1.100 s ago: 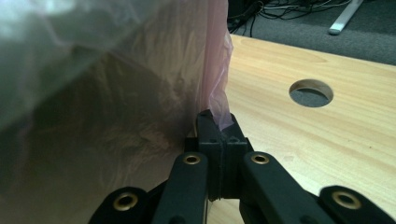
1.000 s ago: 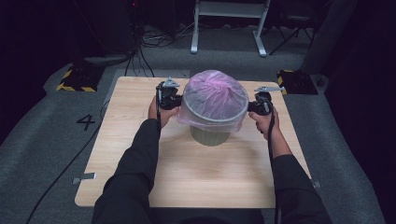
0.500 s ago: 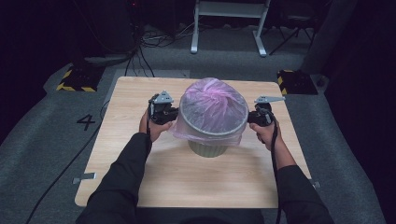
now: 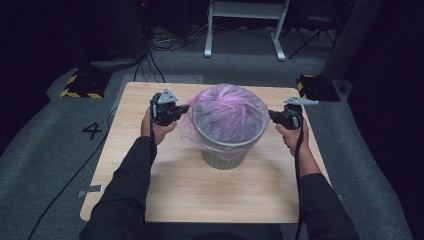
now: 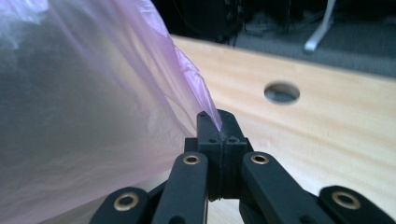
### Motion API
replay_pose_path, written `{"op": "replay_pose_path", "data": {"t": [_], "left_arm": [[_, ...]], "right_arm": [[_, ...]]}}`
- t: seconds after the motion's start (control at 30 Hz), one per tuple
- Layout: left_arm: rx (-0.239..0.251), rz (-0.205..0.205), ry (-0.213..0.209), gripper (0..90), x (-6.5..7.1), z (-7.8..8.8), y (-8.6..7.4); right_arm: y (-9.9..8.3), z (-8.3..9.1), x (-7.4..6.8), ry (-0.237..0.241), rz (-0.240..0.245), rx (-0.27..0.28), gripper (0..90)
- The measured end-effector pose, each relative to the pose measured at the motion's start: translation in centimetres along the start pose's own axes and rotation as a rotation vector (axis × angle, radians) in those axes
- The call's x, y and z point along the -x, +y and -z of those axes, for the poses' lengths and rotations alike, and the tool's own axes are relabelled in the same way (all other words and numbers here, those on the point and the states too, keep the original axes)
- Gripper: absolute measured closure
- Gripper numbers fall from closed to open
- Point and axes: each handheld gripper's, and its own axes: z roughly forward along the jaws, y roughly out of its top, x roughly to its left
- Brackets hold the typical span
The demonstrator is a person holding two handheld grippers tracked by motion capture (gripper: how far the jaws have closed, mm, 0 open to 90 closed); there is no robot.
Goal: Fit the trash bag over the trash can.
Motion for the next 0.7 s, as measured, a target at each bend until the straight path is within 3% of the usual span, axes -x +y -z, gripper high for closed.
{"op": "replay_pose_path", "data": {"t": [0.2,0.23,0.33,0.5,0.63,0.7], "left_arm": [[-0.061,0.040,-0.080,89.9,0.2,-2.5,-1.4],[-0.072,0.036,-0.089,89.9,0.3,-2.7,-1.5],[-0.078,0.034,-0.106,89.9,0.7,-3.0,-2.0],[-0.073,0.040,-0.120,89.8,1.0,-2.5,-3.1],[-0.056,0.053,-0.099,89.3,0.8,-1.6,-4.0],[-0.034,0.072,-0.062,75.0,0.6,-0.8,-4.0]], "right_arm": [[-1.4,-1.7,0.5,0.068,-0.050,-0.112,90.0],[-1.6,-2.1,0.5,0.091,-0.052,-0.150,90.0],[-2.2,-2.3,0.2,0.103,-0.024,-0.173,90.0],[-3.3,-1.4,0.0,0.116,-0.024,-0.153,90.0],[-4.2,-0.5,0.4,0.108,-0.031,-0.146,90.0],[-4.3,0.0,0.5,0.094,-0.020,-0.128,86.2]]}}
